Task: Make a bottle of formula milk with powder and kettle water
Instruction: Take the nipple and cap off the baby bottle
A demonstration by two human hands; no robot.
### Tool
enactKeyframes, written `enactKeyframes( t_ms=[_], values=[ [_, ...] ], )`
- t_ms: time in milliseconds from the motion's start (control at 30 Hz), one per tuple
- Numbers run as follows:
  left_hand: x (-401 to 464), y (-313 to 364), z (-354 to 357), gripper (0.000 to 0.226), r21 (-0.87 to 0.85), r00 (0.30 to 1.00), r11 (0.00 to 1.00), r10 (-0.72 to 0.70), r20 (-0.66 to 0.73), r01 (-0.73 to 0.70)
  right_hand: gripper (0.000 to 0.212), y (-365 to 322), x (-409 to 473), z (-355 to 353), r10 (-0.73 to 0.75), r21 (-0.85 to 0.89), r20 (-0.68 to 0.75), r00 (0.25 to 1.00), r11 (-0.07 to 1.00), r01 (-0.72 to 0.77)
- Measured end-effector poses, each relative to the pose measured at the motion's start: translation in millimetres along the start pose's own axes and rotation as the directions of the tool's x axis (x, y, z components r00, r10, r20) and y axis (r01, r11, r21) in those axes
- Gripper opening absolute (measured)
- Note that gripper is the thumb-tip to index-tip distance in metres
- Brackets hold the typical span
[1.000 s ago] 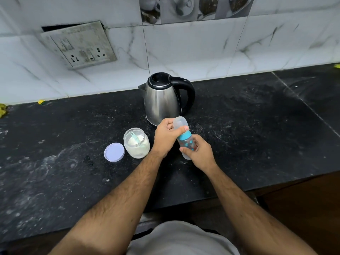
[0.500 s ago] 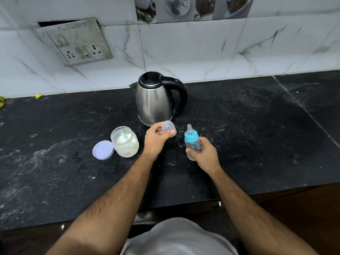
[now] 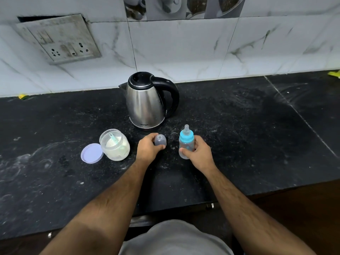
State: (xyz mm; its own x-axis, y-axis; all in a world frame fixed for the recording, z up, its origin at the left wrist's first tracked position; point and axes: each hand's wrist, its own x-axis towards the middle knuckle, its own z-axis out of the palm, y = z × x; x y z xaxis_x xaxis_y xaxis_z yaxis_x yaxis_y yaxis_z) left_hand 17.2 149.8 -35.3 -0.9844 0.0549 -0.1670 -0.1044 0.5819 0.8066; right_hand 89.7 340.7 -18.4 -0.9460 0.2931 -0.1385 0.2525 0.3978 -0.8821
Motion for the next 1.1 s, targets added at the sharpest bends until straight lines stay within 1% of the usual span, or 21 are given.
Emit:
enactKeyframes(
  t_ms=[167,233,367,433,500,533,600,667,700,767,867,900,967,1033,1100],
  values=[
    [0.1,-5.3,-1.0,0.055,0.02,1.0,1.0,0.001,0.011,-0.001,0.052,-1.8,-0.7,4.5,0.001,-0.001,0.012,1.0,1.0,-0.001],
    [-1.0,-7.1,-1.2,0.06,0.032,1.0,0.999,-0.003,0.014,0.002,0.053,-1.1,-0.8,5.5,0.007,0.001,0.014,1.0,1.0,-0.007],
    [-4.0,-12.3,-1.9,0.097,0.035,0.999,0.999,-0.01,0.049,0.009,0.053,-0.2,-2.9,6.7,0.011,0.007,0.017,1.0,1.0,-0.011],
    [-8.9,-14.0,-4.5,0.1,0.009,1.0,1.0,-0.001,0.026,0.001,0.054,-1.6,-3.8,7.5,0.011,0.012,0.022,1.0,1.0,-0.011],
    [-16.3,-14.1,-7.6,0.09,-0.019,0.999,1.0,0.023,-0.042,-0.024,0.053,-2.7,-4.4,7.3,0.009,0.025,0.032,0.999,1.0,-0.009],
    [-19.9,-14.9,-8.3,0.08,-0.02,0.995,0.999,0.046,-0.087,-0.048,0.052,-3.9,-5.1,6.7,0.002,0.036,0.041,0.999,0.999,-0.004],
    [-26.5,-15.6,-10.4,0.052,-0.027,0.979,0.994,0.099,-0.181,-0.106,0.049,-3.3,-6.1,6.5,-0.006,0.067,0.067,0.998,0.998,0.002],
    [-30.0,-12.7,-13.7,0.031,-0.11,0.971,0.985,0.107,-0.214,-0.133,0.045,-1.8,-7.2,7.1,0.0,0.112,0.108,0.994,0.994,-0.012],
    [-31.7,-9.3,-16.6,0.027,-0.159,0.974,0.978,0.098,-0.203,-0.131,0.044,-1.3,-7.7,7.9,-0.002,0.137,0.133,0.991,0.99,-0.017],
    [-33.4,1.6,-22.2,0.026,-0.244,0.986,0.961,0.099,-0.132,-0.129,0.042,-2.0,-9.2,8.7,-0.009,0.2,0.187,0.982,0.979,-0.029],
    [-32.4,22.5,-24.2,0.036,-0.418,0.987,0.905,0.133,0.09,-0.083,0.037,-9.8,-15.4,7.3,-0.022,0.337,0.283,0.959,0.938,-0.078],
    [-33.3,30.3,-24.6,0.038,-0.473,0.974,0.879,0.154,0.166,-0.058,0.035,-12.1,-17.4,6.4,-0.028,0.366,0.315,0.949,0.926,-0.094],
    [-33.3,41.1,-25.8,0.035,-0.508,0.934,0.859,0.229,0.275,-0.061,0.034,-16.3,-20.6,4.2,-0.062,0.388,0.373,0.926,0.917,-0.095],
    [-33.2,48.5,-29.6,0.029,-0.516,0.893,0.854,0.277,0.354,-0.06,0.031,-22.4,-22.5,1.7,-0.082,0.402,0.415,0.906,0.91,-0.102],
    [-32.5,54.2,-33.2,0.025,-0.527,0.873,0.849,0.275,0.403,-0.024,0.03,-28.3,-23.5,-2.3,-0.088,0.412,0.448,0.89,0.904,-0.117]
  ],
)
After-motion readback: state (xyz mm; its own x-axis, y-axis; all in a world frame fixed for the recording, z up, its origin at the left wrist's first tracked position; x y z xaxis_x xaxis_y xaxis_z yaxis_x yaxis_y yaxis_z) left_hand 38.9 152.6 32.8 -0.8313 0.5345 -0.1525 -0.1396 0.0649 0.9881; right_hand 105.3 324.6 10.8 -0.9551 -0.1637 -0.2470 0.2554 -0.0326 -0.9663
